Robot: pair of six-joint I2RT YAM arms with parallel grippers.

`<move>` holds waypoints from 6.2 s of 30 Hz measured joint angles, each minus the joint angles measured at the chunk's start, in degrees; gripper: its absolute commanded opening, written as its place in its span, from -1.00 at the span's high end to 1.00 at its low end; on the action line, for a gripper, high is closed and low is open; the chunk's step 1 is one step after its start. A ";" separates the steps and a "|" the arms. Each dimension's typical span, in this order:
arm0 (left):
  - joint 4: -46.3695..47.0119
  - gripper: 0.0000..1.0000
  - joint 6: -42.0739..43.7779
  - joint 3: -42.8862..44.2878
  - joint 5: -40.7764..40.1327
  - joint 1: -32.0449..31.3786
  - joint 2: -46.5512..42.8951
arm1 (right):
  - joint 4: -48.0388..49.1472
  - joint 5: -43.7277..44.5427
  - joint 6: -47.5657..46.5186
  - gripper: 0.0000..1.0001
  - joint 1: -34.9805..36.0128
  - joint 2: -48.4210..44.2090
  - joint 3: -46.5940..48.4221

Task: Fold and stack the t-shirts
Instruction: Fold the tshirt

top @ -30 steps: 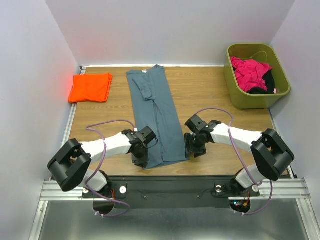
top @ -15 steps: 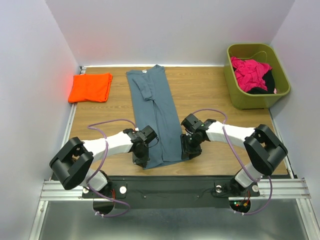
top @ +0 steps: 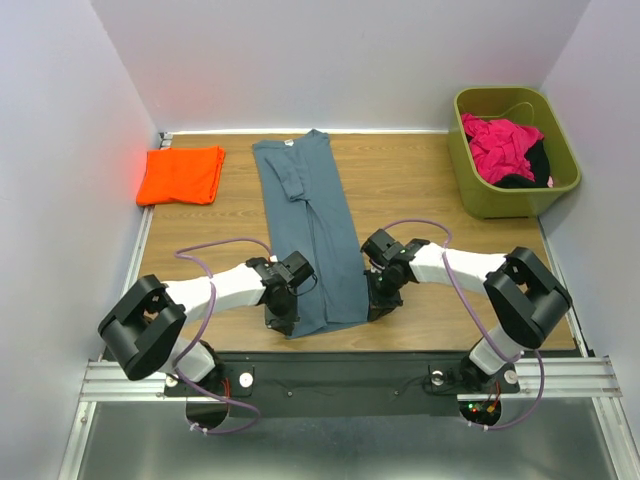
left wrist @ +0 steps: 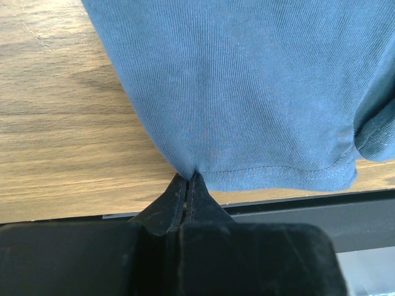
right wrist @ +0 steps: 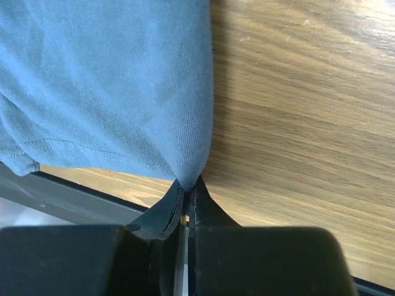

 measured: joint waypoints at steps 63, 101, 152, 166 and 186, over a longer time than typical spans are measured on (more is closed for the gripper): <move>13.88 1.00 18.23 34.99 -8.74 30.82 23.34 | -13.84 19.15 -26.69 0.99 -12.20 36.35 69.83; 19.58 -0.54 20.57 32.04 -13.38 31.45 17.75 | -4.28 16.55 -25.53 0.15 -13.07 33.16 62.25; 27.19 0.26 23.82 42.27 -20.98 28.96 31.15 | 9.38 -1.81 -18.75 0.04 -18.25 46.21 72.98; 42.97 0.60 20.70 30.32 -8.28 34.27 31.47 | 17.59 -20.44 -16.09 0.35 -21.33 48.35 72.81; 42.84 -0.16 18.18 31.82 -0.15 37.92 32.92 | 21.94 -25.31 -12.35 0.24 -25.40 47.34 63.52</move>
